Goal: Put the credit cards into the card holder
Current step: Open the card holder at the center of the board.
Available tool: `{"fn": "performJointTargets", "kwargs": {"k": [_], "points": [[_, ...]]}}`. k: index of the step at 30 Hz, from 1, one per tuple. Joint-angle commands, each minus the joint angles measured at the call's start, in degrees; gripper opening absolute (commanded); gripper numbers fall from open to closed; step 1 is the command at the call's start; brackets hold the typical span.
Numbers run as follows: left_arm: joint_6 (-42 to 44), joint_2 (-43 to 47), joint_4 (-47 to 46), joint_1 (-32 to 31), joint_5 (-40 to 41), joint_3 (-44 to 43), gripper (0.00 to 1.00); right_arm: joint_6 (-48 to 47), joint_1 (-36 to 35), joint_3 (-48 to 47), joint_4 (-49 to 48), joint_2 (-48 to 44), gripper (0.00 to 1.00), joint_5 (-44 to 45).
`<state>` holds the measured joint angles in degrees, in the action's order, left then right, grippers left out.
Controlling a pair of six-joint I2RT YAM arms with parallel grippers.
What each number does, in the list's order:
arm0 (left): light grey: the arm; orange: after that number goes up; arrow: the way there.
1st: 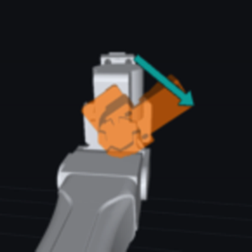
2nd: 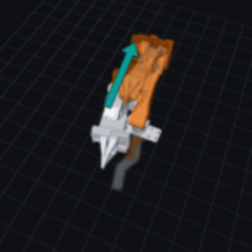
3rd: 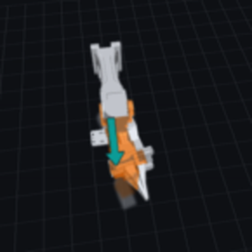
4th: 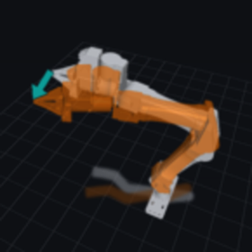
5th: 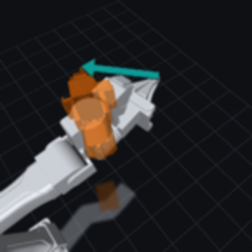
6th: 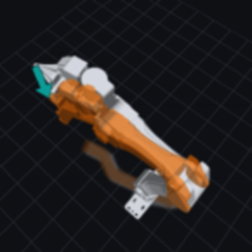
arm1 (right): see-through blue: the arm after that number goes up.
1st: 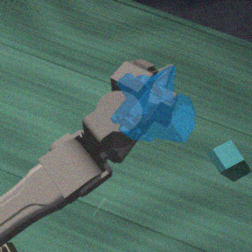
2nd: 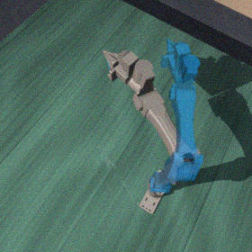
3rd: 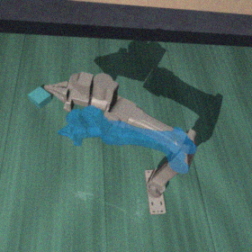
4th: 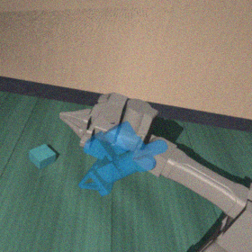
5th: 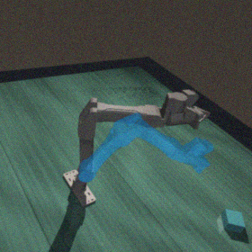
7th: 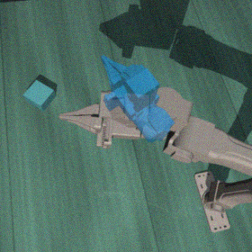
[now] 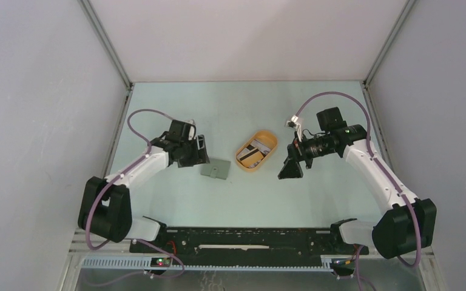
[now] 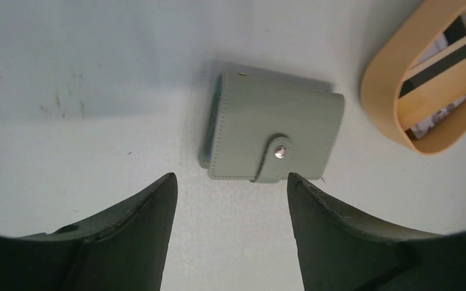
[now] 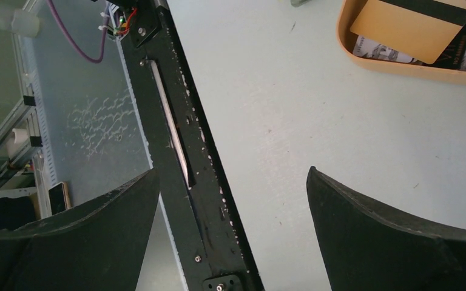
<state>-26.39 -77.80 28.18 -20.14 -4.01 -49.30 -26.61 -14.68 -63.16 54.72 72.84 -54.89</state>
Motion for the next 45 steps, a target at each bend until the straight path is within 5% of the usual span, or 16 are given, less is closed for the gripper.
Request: {"fn": "performJointTargets", "kwargs": {"k": [1, 33, 45], "points": [[4.14, -2.92, 0.61, 4.01, -6.66, -2.73, 0.70, -2.51, -0.18, -0.25, 1.12, 0.70, 1.00, -2.56], [1.94, -15.90, -8.09, 10.39, -23.25, -1.87, 0.34, -2.88, -0.31, -0.29, 1.41, 2.61, 1.00, -2.94], [-1.90, -16.21, -13.62, 10.39, -27.01, 1.73, 0.36, -3.11, -0.69, -0.29, 1.44, 3.94, 1.00, -3.35]]}}
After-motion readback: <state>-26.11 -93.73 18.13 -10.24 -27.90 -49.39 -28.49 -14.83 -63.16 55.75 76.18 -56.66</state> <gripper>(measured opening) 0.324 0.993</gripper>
